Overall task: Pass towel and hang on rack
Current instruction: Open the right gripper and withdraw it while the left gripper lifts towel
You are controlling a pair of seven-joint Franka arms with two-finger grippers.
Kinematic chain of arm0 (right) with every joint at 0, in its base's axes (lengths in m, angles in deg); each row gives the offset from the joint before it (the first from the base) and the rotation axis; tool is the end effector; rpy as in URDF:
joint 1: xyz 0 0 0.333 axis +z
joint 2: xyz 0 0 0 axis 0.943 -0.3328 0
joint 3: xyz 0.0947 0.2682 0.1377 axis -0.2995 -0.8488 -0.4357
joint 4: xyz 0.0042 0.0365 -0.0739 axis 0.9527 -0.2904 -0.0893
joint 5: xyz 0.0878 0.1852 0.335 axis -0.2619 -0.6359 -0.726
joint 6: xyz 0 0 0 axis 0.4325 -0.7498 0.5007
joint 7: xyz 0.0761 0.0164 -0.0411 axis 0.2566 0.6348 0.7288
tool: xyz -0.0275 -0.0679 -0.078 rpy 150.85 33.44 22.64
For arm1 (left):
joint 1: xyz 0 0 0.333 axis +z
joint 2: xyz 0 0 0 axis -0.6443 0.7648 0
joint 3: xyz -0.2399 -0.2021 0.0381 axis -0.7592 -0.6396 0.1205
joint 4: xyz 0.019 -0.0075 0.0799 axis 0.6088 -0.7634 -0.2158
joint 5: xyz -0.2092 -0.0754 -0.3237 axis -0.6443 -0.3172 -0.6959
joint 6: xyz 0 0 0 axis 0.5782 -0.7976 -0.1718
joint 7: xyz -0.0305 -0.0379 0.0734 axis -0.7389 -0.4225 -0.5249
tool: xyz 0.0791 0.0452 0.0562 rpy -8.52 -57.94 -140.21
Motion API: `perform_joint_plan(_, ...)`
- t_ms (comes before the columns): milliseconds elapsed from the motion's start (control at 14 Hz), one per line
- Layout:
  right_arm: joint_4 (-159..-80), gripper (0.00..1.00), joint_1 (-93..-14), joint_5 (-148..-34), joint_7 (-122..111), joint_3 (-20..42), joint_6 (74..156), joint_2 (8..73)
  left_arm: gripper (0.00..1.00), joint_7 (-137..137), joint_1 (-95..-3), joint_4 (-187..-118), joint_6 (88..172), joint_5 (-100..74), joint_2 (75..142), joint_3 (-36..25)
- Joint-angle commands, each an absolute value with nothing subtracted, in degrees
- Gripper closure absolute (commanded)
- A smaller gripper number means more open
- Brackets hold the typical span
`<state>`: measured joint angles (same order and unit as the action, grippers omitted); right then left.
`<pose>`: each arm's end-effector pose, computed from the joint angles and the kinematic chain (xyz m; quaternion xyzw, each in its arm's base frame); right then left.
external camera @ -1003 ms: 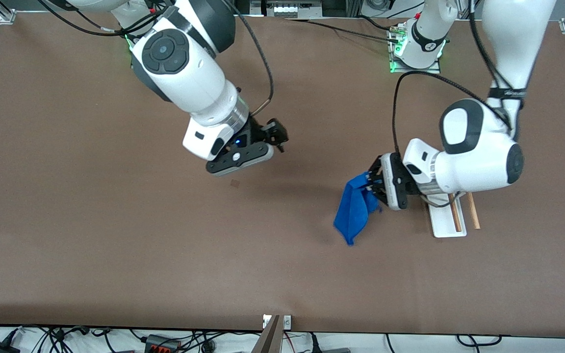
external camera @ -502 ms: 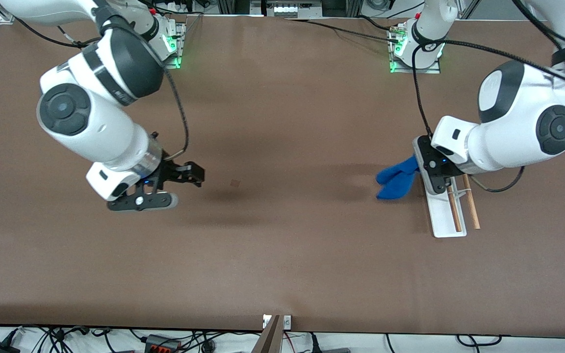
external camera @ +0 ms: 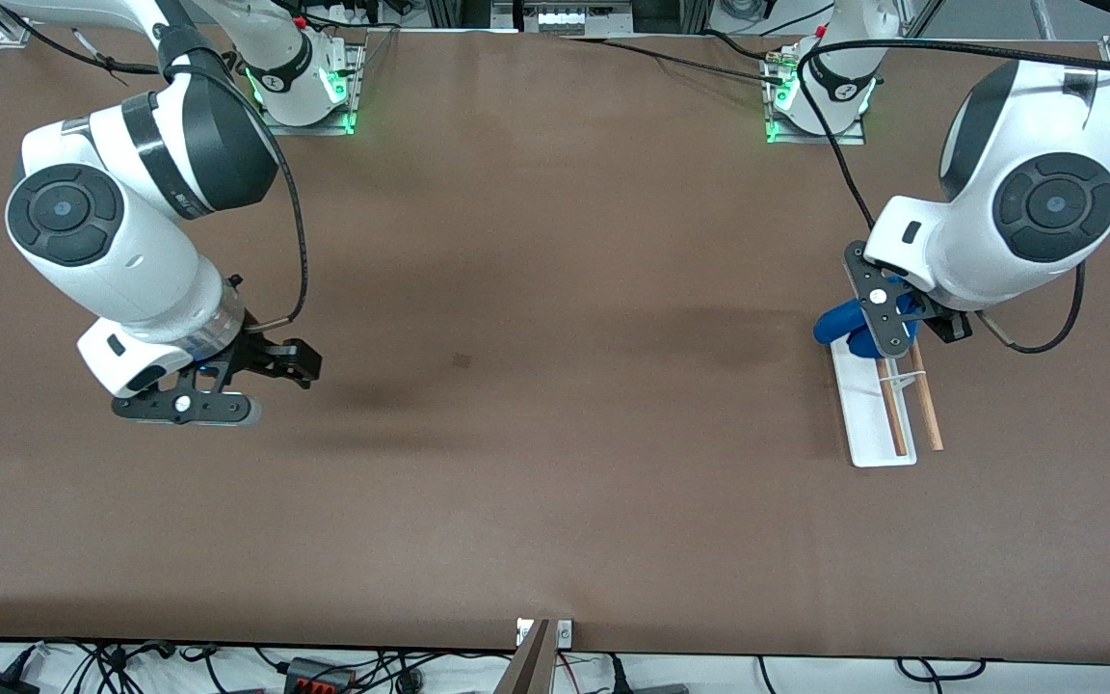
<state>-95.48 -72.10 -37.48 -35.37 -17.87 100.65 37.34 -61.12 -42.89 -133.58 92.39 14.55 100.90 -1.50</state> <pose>0.6696 0.1812 0.4946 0.9983 -0.0195 0.0340 0.0431 0.6045 -0.1224 0.5090 -0.7957 0.5712 0.1917 0.0618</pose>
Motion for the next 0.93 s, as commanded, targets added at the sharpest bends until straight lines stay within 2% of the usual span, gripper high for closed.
perform_joint_plan(0, -101.5, 0.00, -68.6, -46.3, -29.5, -6.3, 102.8, 42.8, 1.00, -60.3, -42.8, -130.5, 88.6, 20.1, 101.3, -2.1)
perform_joint_plan(215, -102.9, 0.00, -67.7, -51.2, -19.7, 2.4, 102.2, 44.5, 1.00, -65.1, -43.0, -129.8, 87.8, 29.1, 101.3, -5.5)
perform_joint_plan(430, -102.9, 0.00, -68.3, -51.3, -18.4, 6.3, 99.9, 46.5, 1.00, -69.7, -43.2, -129.9, 88.3, 38.9, 101.6, -10.0)
perform_joint_plan(645, -102.2, 0.00, -70.3, -51.4, -15.6, 7.5, 95.9, 49.0, 1.00, -67.7, -42.2, -128.2, 88.3, 35.9, 101.6, -9.7)
perform_joint_plan(860, -102.2, 0.00, -70.3, -51.4, -9.6, 9.6, 95.4, 49.9, 1.00, -52.6, -41.3, -127.5, 84.9, 24.2, 101.7, -5.6)
